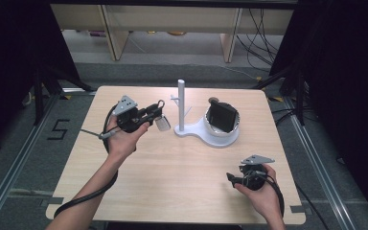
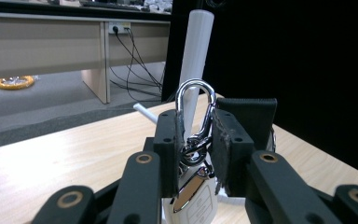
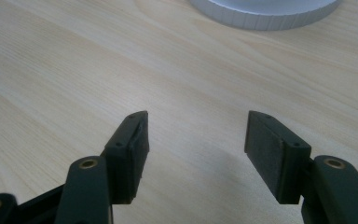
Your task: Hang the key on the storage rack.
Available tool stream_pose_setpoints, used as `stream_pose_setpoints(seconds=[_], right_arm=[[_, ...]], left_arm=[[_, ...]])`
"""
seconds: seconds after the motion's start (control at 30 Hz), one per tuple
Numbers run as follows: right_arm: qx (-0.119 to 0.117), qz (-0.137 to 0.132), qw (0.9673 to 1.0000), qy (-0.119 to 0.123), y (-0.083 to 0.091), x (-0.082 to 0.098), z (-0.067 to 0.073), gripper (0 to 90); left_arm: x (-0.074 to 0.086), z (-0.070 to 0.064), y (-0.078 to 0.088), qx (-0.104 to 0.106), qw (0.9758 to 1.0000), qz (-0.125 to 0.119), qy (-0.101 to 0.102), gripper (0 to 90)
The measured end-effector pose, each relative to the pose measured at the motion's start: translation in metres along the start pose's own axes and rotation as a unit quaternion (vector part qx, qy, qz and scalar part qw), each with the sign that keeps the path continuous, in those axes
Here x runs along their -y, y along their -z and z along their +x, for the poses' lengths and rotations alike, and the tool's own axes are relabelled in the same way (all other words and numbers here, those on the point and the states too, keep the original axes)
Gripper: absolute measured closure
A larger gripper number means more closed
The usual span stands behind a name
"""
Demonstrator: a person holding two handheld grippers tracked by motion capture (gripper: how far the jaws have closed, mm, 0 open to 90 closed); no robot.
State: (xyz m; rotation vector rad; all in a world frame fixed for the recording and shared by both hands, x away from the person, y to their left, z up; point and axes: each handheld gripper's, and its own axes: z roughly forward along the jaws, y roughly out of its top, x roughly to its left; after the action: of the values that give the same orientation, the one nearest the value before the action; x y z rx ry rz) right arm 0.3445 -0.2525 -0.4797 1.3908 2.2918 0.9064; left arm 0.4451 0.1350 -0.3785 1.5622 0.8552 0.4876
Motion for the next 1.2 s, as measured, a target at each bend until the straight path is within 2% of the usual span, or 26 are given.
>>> stream_pose_setpoints(seconds=[0.23, 0.33, 0.37, 0.4, 0.43, 0.53, 0.7, 1.2], right_arm=[[-0.003, -0.001, 1.0000, 0.006, -0.002, 0.000, -0.001, 40.9], [-0.005, 0.000, 1.0000, -0.008, -0.002, -0.001, 0.001, 40.9], [-0.001, -0.005, 1.0000, 0.008, -0.003, 0.000, 0.000, 40.9], [-0.002, -0.003, 0.9999, 0.010, -0.003, 0.000, 0.000, 40.8], [-0.008, 0.001, 1.0000, -0.003, -0.003, -0.001, 0.001, 40.8], [-0.004, -0.001, 1.0000, 0.005, -0.003, 0.000, 0.000, 40.8], [-0.007, 0.003, 1.0000, 0.001, -0.004, 0.000, 0.001, 40.7], [-0.007, 0.006, 1.0000, -0.002, -0.005, 0.000, 0.001, 40.3]], left_arm=[[-0.005, -0.001, -0.005, 0.001, 0.9999, -0.010, -0.002, 72.3], [-0.006, -0.001, -0.009, 0.001, 1.0000, -0.008, 0.000, 72.3], [-0.006, -0.001, -0.010, 0.001, 1.0000, -0.009, 0.001, 72.3], [-0.006, -0.001, -0.012, 0.001, 1.0000, -0.009, 0.001, 72.3], [-0.006, -0.001, -0.013, 0.002, 0.9999, -0.011, 0.002, 72.3], [-0.006, -0.001, -0.017, -0.001, 0.9999, -0.010, 0.004, 72.3], [-0.006, -0.001, -0.023, -0.008, 0.9999, -0.010, 0.003, 72.3], [-0.001, -0.002, -0.038, -0.014, 0.9999, 0.007, 0.005, 72.3]])
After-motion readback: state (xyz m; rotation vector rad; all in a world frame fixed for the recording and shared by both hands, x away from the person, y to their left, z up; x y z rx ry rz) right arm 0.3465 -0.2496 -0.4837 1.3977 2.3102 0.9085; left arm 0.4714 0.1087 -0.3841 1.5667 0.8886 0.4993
